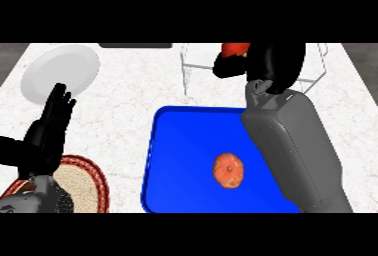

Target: Pick the tomato from the tray and place it in the tiered shelf

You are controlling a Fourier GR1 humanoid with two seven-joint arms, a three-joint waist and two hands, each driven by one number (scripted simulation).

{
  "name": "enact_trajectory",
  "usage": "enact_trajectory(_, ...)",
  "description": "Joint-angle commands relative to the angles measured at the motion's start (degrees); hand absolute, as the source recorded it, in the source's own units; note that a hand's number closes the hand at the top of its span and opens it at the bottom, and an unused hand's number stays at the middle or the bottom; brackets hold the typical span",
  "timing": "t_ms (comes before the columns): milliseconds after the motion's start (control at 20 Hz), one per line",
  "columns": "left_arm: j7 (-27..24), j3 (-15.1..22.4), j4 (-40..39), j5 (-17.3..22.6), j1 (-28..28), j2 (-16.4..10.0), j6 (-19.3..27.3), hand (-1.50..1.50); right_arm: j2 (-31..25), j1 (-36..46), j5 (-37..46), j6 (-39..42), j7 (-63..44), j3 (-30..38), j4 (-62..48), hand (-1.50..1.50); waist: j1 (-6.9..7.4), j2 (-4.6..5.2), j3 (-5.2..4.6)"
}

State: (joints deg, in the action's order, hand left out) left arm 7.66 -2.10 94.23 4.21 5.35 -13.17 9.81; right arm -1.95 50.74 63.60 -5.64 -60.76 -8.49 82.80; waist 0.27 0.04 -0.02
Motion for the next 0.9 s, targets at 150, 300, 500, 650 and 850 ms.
enact_trajectory(150, -1.1, 0.8, -1.5, -1.8, 0.9, 1.9, 0.9, 0.0, -1.7, 0.8, -0.7, -12.6, 8.6, 8.2, -14.3, 1.5, 0.46, 0.25, 0.02)
enact_trajectory(300, -2.1, 1.3, 0.6, -2.3, -2.4, 3.1, 1.0, 0.0, -1.4, 1.5, -0.9, -16.0, 11.4, 9.4, -18.1, 1.5, 0.45, 0.12, 0.02)
enact_trajectory(500, -3.5, 0.0, -5.1, -2.8, 1.2, 3.1, 0.5, 0.0, -0.9, 3.3, -1.6, -18.9, 14.8, 10.2, -23.2, 1.5, 0.14, 0.13, 0.0)
enact_trajectory(650, 0.6, -2.0, 2.3, 0.2, -1.7, -0.5, -2.8, 0.0, -2.8, 3.4, -3.9, -21.7, 20.7, 12.4, -29.6, 1.5, 0.68, 0.14, 0.03)
enact_trajectory(850, 0.2, 1.9, 3.0, -2.9, -2.0, 3.5, 0.1, 0.0, -2.8, 9.1, -5.8, -30.6, 19.6, 18.5, -36.1, 1.5, 1.34, 0.39, 0.05)
